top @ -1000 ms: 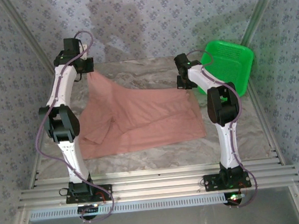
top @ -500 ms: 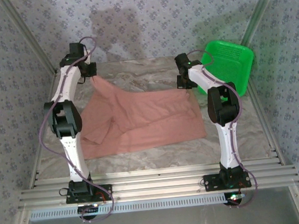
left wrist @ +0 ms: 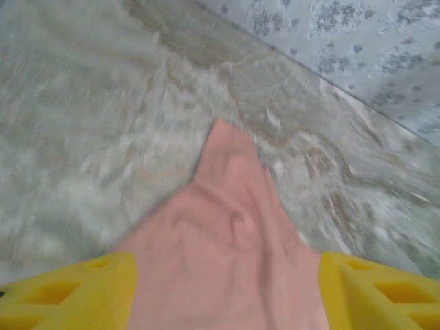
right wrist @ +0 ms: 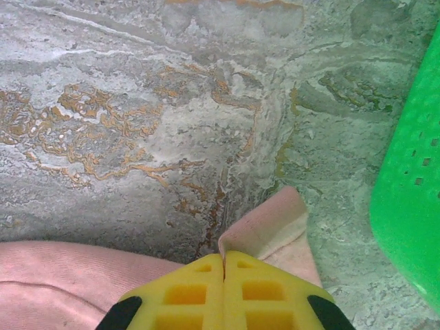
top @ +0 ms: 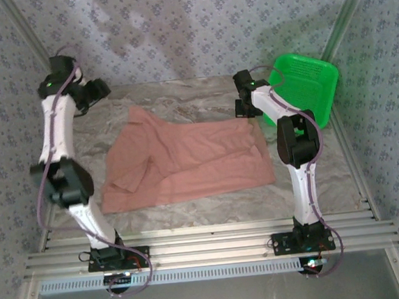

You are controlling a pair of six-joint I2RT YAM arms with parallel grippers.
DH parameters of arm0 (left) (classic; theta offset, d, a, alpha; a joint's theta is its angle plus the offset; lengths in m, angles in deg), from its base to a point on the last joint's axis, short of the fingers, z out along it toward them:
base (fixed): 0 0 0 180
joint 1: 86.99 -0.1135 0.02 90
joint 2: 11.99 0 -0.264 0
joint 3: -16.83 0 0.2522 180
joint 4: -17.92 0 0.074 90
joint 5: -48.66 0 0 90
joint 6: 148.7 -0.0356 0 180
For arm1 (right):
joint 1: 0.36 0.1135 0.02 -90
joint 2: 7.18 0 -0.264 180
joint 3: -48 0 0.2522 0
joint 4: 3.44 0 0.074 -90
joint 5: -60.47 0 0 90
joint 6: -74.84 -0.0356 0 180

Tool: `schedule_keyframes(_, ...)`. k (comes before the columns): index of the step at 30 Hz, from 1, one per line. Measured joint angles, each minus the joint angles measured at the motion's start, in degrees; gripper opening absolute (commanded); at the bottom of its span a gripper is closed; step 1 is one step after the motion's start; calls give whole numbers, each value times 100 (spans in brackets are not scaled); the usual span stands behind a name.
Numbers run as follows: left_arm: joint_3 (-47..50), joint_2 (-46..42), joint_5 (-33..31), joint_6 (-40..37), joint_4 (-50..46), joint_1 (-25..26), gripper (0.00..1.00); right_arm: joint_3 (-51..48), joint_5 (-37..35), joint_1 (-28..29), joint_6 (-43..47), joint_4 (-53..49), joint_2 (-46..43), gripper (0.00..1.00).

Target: Fold and stack the t-shirts

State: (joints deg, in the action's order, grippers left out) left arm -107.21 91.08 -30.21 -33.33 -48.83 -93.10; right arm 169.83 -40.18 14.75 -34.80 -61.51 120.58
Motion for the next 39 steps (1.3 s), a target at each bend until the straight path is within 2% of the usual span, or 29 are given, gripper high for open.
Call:
schedule_keyframes(4, 2785, -2273, 518, 988, 352, 31, 68, -164, 120, -4, 0, 68, 0, 0)
schedule_keyframes(6, 4113, -3038, 737, 1478, 459, 98, 67, -223, 168, -4, 0, 85, 0, 0)
schedule_keyframes(10, 6133, -3613, 981, 2380, 629, 46, 64, -245, 271, -13, 0, 109, 0, 0)
schedule_keyframes(12, 6649, -3639, 1045, 2719, 699, 44, 62, -245, 308, -15, 0, 131, 0, 0)
schedule_keyframes(17, 6966, -3593, 1049, 3130, 1095, 44, 59, -245, 400, -15, 4, 131, 0, 0)
schedule_keyframes(23, 7034, -2964, 1029, 3324, 1779, 44, 55, -245, 409, -24, 9, 129, 0, 0)
schedule_keyframes(33, 7073, -2588, 962, 3357, 2052, 48, 51, -251, 450, -42, 7, 131, 0, 0)
schedule_keyframes(36, 7075, -2492, 933, 3368, 2111, 50, 46, -251, 450, -44, 7, 133, 0, 0)
schedule_keyframes(39, 7110, -2413, 907, 3383, 2221, 55, 35, -254, 450, -46, 7, 133, 0, 0)
